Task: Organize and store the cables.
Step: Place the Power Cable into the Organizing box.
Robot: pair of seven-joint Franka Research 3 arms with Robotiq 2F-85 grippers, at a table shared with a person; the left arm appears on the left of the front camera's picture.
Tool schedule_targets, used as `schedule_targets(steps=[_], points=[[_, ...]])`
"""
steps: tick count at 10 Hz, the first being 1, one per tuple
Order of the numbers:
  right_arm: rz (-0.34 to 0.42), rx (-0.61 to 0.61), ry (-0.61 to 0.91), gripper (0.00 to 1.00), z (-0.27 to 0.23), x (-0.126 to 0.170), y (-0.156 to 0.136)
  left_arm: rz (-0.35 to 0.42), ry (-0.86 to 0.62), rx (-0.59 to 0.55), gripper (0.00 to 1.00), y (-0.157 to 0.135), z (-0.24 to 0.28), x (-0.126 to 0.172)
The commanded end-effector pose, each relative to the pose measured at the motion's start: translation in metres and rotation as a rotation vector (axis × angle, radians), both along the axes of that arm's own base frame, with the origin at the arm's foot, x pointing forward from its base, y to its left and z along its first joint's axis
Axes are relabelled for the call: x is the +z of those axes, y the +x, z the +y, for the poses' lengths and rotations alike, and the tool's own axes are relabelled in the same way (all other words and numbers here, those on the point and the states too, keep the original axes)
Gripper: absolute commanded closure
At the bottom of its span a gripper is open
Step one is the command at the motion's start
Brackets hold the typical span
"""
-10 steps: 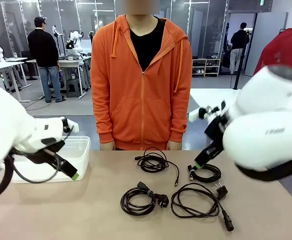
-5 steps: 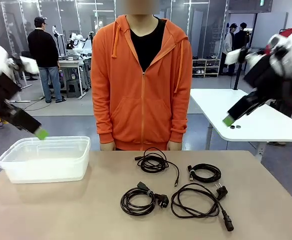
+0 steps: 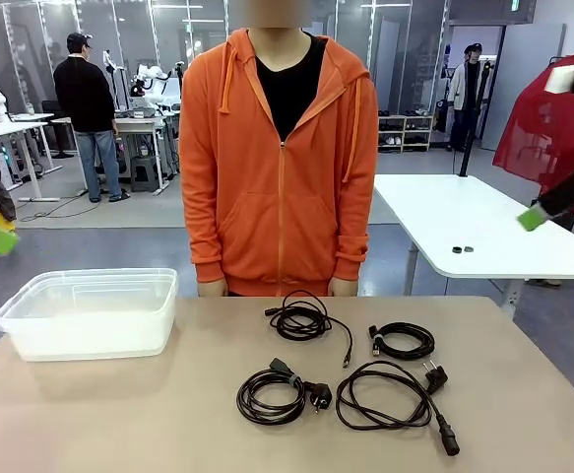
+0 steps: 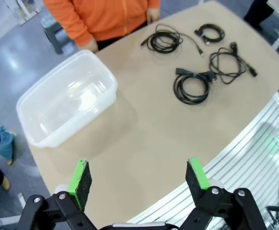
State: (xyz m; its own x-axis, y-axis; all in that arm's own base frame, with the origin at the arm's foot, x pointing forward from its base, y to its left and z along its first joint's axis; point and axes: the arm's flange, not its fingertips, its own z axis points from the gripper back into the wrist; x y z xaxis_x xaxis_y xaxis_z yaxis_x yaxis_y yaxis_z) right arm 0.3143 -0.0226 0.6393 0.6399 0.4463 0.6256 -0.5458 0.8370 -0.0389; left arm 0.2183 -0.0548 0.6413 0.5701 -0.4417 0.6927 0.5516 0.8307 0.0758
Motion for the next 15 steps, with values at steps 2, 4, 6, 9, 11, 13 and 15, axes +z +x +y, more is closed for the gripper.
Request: schedule_targets(steps=[2, 4, 6, 9, 11, 13, 15], points=[[-0.037, -0.023, 0.043, 0.0, -0.044, -0.01, -0.028, -0.019, -0.05, 0.125, 0.0, -0.026, 0.048, -0.013], [-0.038, -0.064, 0.033, 0.0, -0.062, -0.016, -0.035, -0.037, -0.068, 0.183, 0.0, -0.029, 0.062, -0.019], [-0.015, -0.1, 0.046, 0.0, -0.072, -0.023, -0.047, -0.036, -0.043, 0.252, 0.0, -0.043, 0.064, -0.01], [-0.019, -0.087, 0.051, 0.0, -0.08, -0.037, -0.056, -0.044, -0.041, 0.319, 0.0, -0.037, 0.062, -0.005], [-0.011, -0.107, 0.064, 0.0, -0.073, -0.03, -0.05, -0.048, -0.053, 0.289, 0.0, -0.032, 0.067, 0.014], [-0.011, -0.107, 0.064, 0.0, -0.073, -0.03, -0.05, -0.048, -0.053, 0.289, 0.0, -0.032, 0.067, 0.014], [-0.011, -0.107, 0.064, 0.0, -0.073, -0.03, -0.05, -0.048, -0.053, 0.289, 0.0, -0.032, 0.067, 0.014]])
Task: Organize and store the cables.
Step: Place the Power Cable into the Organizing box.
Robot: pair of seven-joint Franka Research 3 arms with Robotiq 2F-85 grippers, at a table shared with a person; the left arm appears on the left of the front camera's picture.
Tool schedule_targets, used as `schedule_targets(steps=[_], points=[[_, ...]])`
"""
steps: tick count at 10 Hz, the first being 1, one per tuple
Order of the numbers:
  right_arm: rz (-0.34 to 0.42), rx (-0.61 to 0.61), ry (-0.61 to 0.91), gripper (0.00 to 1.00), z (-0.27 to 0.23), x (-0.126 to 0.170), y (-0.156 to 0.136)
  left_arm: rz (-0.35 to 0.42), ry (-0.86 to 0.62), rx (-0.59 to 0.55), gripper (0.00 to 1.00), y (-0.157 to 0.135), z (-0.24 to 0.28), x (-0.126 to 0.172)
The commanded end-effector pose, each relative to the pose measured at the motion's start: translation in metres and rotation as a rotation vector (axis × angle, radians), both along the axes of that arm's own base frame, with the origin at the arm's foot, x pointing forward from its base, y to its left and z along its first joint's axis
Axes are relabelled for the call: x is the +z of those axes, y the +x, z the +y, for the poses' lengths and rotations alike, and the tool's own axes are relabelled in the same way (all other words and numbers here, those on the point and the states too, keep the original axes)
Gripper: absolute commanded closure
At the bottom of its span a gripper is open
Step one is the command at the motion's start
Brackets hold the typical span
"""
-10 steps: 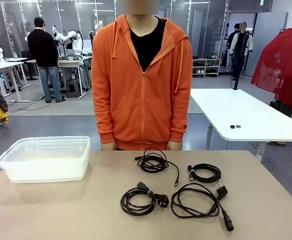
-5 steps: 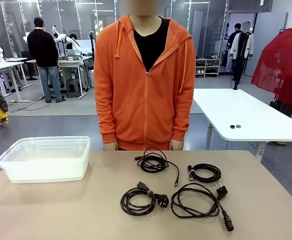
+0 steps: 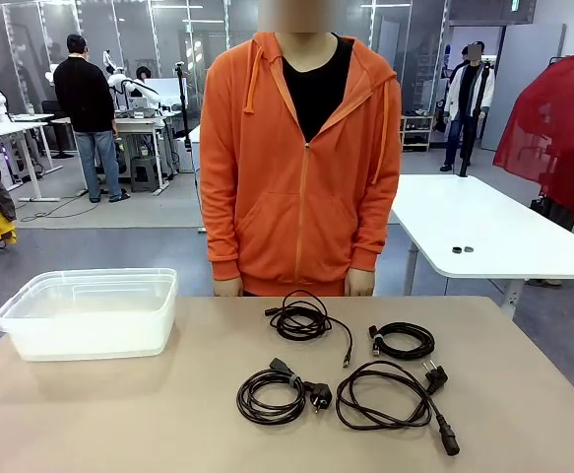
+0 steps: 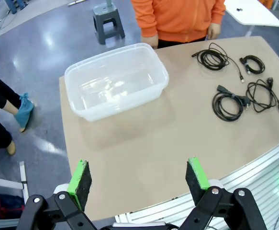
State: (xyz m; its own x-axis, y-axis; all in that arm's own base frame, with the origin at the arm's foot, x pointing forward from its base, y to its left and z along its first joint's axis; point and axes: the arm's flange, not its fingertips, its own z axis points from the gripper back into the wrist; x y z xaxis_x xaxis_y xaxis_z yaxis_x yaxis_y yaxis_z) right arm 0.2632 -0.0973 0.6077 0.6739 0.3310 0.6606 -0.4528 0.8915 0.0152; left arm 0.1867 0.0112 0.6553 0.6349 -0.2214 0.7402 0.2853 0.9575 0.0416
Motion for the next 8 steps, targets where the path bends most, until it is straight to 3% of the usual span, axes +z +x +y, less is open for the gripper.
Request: schedule_targets(steps=[1, 8], points=[[0.001, 0.0, -0.005, 0.0, 0.0012, 0.0012, 0.0013, -0.002, 0.007, -0.003, 0.0, -0.0002, 0.0015, -0.0001], [0.001, 0.0, -0.005, 0.0, 0.0012, 0.0012, 0.0013, -0.002, 0.007, -0.003, 0.0, -0.0002, 0.0015, -0.0001]])
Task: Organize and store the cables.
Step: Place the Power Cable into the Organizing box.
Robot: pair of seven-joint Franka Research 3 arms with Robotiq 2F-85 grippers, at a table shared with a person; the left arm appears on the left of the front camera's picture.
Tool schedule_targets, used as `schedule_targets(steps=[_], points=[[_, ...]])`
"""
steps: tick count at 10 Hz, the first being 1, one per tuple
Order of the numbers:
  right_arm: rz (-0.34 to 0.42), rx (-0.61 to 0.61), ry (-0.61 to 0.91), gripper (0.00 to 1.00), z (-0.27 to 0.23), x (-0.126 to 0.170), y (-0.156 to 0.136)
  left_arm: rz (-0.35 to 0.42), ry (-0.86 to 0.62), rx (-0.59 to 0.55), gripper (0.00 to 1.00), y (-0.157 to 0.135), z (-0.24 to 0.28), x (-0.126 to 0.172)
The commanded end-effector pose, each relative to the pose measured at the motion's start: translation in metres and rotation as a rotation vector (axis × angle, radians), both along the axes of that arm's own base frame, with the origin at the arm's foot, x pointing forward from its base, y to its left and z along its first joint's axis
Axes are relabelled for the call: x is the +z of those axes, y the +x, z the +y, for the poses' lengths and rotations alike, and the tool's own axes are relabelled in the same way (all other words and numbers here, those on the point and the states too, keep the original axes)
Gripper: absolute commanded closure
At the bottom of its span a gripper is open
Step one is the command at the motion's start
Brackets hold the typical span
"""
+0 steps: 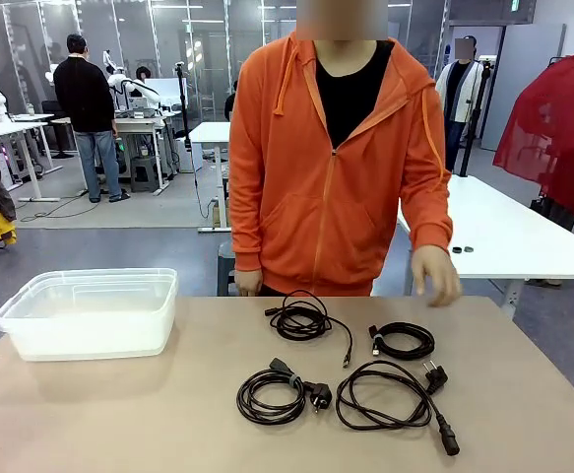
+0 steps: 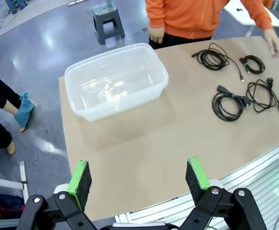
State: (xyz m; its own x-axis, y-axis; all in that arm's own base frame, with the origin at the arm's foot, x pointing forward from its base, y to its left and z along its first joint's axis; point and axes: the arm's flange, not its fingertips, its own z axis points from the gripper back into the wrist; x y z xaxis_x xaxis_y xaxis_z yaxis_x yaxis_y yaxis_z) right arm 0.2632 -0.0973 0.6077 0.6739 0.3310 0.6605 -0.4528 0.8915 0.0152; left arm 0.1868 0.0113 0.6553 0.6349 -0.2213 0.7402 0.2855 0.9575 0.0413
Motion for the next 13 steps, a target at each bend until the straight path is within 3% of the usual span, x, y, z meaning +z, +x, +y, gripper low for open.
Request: schedule_targets(steps=[1, 7, 10, 13], points=[[0.001, 0.0, -0.005, 0.0, 0.001, 0.001, 0.001, -0.002, 0.007, -0.003, 0.0, 0.0, 0.001, 0.0], [0.001, 0.0, -0.005, 0.0, 0.001, 0.001, 0.001, 0.0, 0.0, 0.0, 0.0, 0.0, 0.0, 0.0], [0.001, 0.0, -0.005, 0.0, 0.001, 0.001, 0.001, 0.21, 0.012, 0.081, 0.0, 0.041, -0.068, 0.002], [0.001, 0.0, -0.005, 0.0, 0.001, 0.001, 0.001, 0.347, -0.007, 0.117, 0.0, 0.068, -0.142, -0.014]])
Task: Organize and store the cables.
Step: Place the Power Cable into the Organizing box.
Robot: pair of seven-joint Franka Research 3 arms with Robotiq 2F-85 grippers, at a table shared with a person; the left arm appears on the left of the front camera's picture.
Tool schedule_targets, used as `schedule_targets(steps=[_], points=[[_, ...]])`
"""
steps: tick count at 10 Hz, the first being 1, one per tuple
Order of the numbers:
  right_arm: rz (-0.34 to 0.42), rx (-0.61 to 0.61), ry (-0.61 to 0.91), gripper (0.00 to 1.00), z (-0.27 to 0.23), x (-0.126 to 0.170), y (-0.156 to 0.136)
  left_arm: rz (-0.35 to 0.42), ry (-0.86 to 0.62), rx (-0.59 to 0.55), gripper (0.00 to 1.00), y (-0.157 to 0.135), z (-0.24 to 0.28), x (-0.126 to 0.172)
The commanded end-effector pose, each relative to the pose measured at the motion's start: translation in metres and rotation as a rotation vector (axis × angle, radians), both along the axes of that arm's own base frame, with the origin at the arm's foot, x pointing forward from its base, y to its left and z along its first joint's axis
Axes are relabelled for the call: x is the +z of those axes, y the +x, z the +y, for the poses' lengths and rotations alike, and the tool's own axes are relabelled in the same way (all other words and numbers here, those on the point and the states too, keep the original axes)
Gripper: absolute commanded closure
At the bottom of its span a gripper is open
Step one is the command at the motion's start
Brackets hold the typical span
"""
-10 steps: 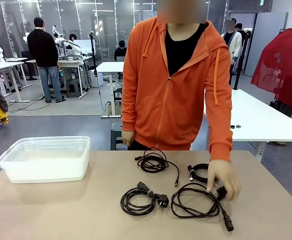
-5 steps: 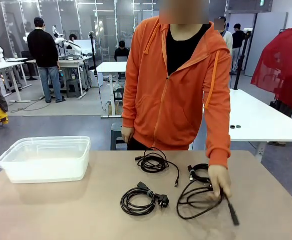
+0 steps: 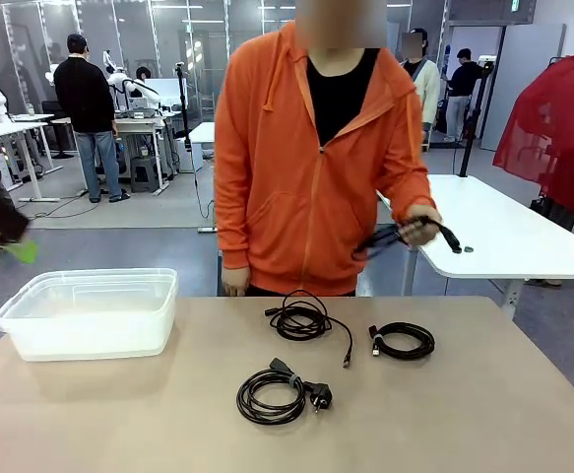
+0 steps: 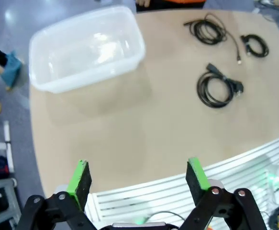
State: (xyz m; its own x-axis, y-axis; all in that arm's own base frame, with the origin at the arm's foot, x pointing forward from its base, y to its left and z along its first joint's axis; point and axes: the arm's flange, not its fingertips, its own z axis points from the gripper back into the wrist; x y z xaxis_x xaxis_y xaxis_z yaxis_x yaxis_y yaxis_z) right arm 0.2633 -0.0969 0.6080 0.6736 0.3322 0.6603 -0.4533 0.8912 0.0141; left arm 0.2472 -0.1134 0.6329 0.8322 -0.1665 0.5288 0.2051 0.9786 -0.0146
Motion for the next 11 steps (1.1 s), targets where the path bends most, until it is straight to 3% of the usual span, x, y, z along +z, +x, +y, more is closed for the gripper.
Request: schedule_targets(steps=[1, 3, 4, 6, 9, 10, 11], points=[[0.001, 0.0, -0.004, 0.0, 0.001, 0.001, 0.001, 0.108, -0.001, 0.047, 0.0, 0.021, -0.047, -0.01], [0.001, 0.0, -0.004, 0.0, 0.001, 0.001, 0.001, 0.166, -0.004, 0.129, 0.0, 0.037, -0.09, -0.04], [0.001, 0.0, -0.004, 0.0, 0.001, 0.001, 0.001, 0.156, -0.004, 0.144, 0.0, 0.044, -0.111, -0.057], [0.001, 0.0, -0.004, 0.0, 0.001, 0.001, 0.001, 0.165, -0.006, 0.11, 0.0, 0.059, -0.145, -0.088], [0.001, 0.0, -0.004, 0.0, 0.001, 0.001, 0.001, 0.191, -0.041, 0.132, 0.0, 0.073, -0.157, -0.106], [0.001, 0.0, -0.004, 0.0, 0.001, 0.001, 0.001, 0.199, -0.02, 0.061, 0.0, 0.071, -0.152, -0.105], [0.001, 0.0, -0.004, 0.0, 0.001, 0.001, 0.001, 0.2, -0.021, 0.106, 0.0, 0.067, -0.154, -0.11]])
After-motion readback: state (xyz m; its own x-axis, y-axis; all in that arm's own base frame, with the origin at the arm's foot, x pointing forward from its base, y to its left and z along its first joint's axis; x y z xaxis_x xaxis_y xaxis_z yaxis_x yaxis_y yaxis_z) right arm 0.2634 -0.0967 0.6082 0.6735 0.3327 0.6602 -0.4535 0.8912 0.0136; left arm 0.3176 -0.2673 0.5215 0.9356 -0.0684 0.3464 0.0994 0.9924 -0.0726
